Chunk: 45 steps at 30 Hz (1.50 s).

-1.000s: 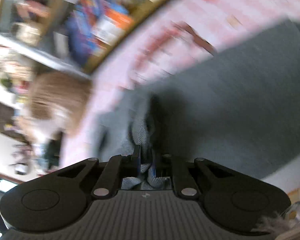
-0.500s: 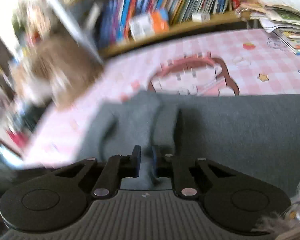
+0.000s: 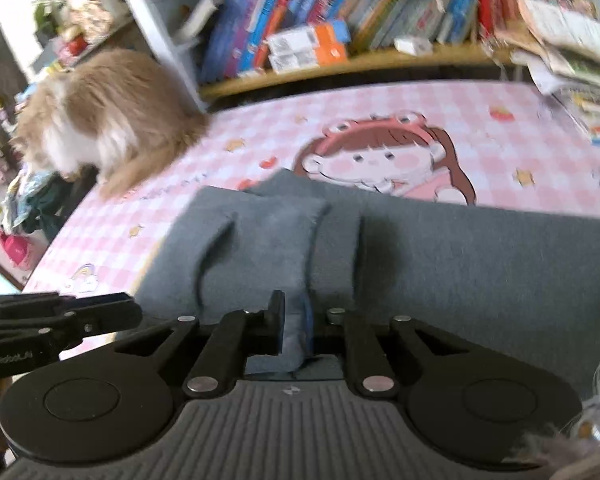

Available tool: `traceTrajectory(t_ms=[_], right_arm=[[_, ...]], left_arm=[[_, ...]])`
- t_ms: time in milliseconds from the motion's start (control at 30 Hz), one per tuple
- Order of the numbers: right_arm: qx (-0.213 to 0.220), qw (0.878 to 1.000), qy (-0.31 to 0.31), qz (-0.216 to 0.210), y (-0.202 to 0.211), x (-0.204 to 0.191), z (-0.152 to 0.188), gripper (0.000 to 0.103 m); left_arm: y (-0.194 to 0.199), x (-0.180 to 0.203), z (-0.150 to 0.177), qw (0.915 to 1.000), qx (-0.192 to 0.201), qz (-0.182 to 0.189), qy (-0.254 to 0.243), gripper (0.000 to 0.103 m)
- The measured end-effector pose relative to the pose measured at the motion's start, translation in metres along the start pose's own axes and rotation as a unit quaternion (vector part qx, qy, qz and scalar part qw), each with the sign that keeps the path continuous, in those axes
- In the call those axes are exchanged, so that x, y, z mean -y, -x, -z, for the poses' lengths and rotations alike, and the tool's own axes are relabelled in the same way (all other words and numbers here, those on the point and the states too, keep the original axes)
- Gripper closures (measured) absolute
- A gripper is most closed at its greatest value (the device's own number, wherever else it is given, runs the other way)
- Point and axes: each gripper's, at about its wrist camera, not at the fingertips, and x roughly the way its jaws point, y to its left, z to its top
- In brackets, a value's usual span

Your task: Fold clothes

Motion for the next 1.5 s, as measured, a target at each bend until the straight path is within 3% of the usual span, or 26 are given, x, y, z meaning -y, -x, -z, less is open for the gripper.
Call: traceTrajectory(t_ms=[100, 333, 400, 500, 667, 967, 1500], right_arm=[[-0.041, 0.999, 0.011, 0.025, -0.015, -0.002, 0.006, 0.092], [-0.044, 0.999, 0.004, 0.031, -0.018, 0.001, 0.008, 0.092], [-0.035, 0.999, -0.003, 0.027, -0.013, 0.001, 0.007, 0.092], [-0.018, 0.999, -0.017, 0.027, -0.004, 0.006, 0.003, 0.080], [0.003, 0.999, -0.042, 0.032, 0.011, 0.014, 0.000, 0.065], [0.011, 0.996, -0.064, 0.065, 0.035, 0.031, 0.010, 0.057], [0.003, 0.987, -0.115, 0.110, 0.054, 0.062, 0.031, 0.044]], left_arm=[[-0.013, -0.007, 0.009, 0.9993, -0.037, -0.003, 0.010, 0.087], [-0.010, -0.012, 0.008, 0.9993, -0.023, 0.006, 0.028, 0.083], [-0.005, -0.010, 0.005, 0.9995, -0.012, 0.000, 0.028, 0.076], [0.005, -0.006, -0.001, 0.9996, 0.014, -0.012, 0.021, 0.060], [0.012, 0.003, -0.008, 0.9991, 0.039, -0.012, 0.009, 0.053], [0.001, 0.024, -0.009, 0.9992, 0.020, 0.000, -0.034, 0.038], [-0.018, 0.053, -0.009, 0.9978, -0.010, 0.015, -0.063, 0.029]])
